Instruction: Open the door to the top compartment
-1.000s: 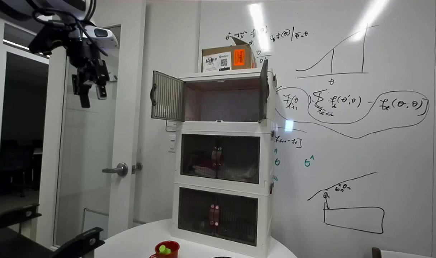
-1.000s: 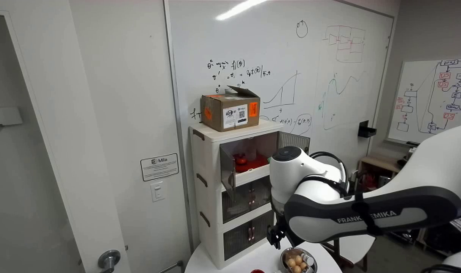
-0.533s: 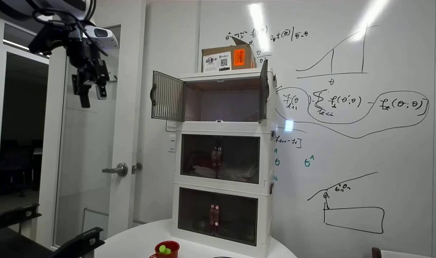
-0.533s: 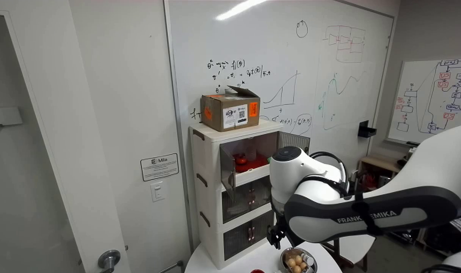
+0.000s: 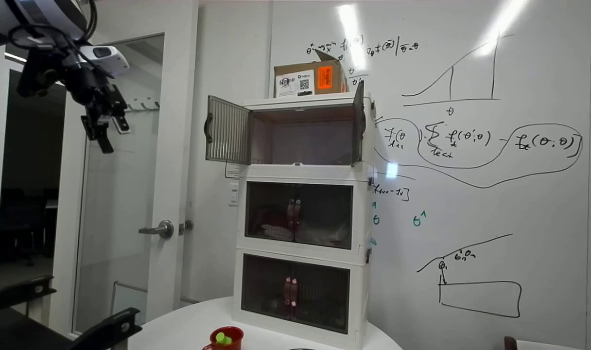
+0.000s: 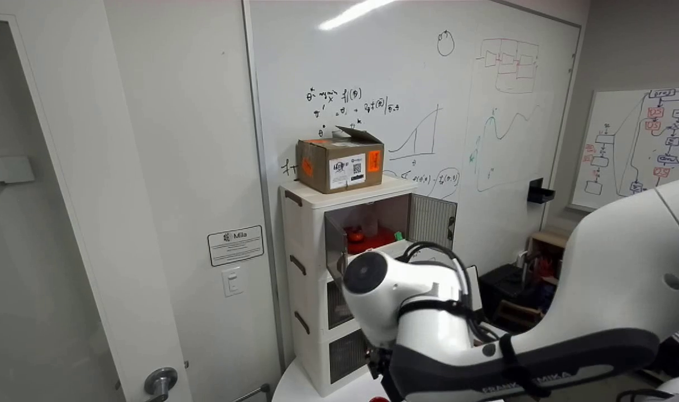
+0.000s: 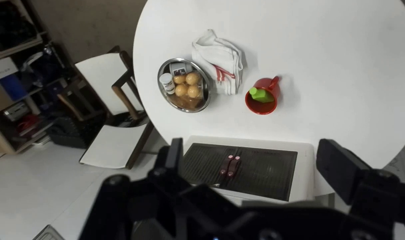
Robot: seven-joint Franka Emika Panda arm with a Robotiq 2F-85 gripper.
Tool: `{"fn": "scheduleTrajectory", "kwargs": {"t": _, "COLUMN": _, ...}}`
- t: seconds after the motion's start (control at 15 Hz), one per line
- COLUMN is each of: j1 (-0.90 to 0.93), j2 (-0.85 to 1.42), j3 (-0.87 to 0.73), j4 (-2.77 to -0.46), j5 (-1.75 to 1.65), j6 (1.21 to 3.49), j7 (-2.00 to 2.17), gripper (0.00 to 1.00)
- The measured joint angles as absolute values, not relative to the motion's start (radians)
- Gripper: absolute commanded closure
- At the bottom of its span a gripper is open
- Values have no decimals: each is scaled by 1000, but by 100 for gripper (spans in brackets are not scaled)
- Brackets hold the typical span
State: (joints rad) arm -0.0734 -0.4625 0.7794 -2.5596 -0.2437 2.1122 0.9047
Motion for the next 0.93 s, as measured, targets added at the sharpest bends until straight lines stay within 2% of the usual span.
{"fn": "scheduleTrajectory", "kwargs": {"t": 0.33, "j1": -335, "j2": -304, "j3": 1155, "j4": -2392, "j5": -480, "j6": 1903, "j7": 1274, "gripper": 0}}
{"fn": "scheduleTrajectory", "kwargs": {"t": 0.47, "j1": -403, "j2": -244, "j3": 1248, "j4": -2353, "j5": -556, "j6": 1783, "j7": 1398, "gripper": 0}}
{"fn": "scheduleTrajectory", "kwargs": {"t": 0.73, "j1": -609, "j2": -161, "j3": 1482, "j4": -2325, "j5": -593, "j6": 1560, "j7": 1574, "gripper": 0}}
{"fn": "scheduleTrajectory", "kwargs": {"t": 0.93, "j1": -786, "j2": -161, "j3": 1641, "j4": -2334, "j5": -563, "j6": 1504, "j7": 1634, "gripper": 0}}
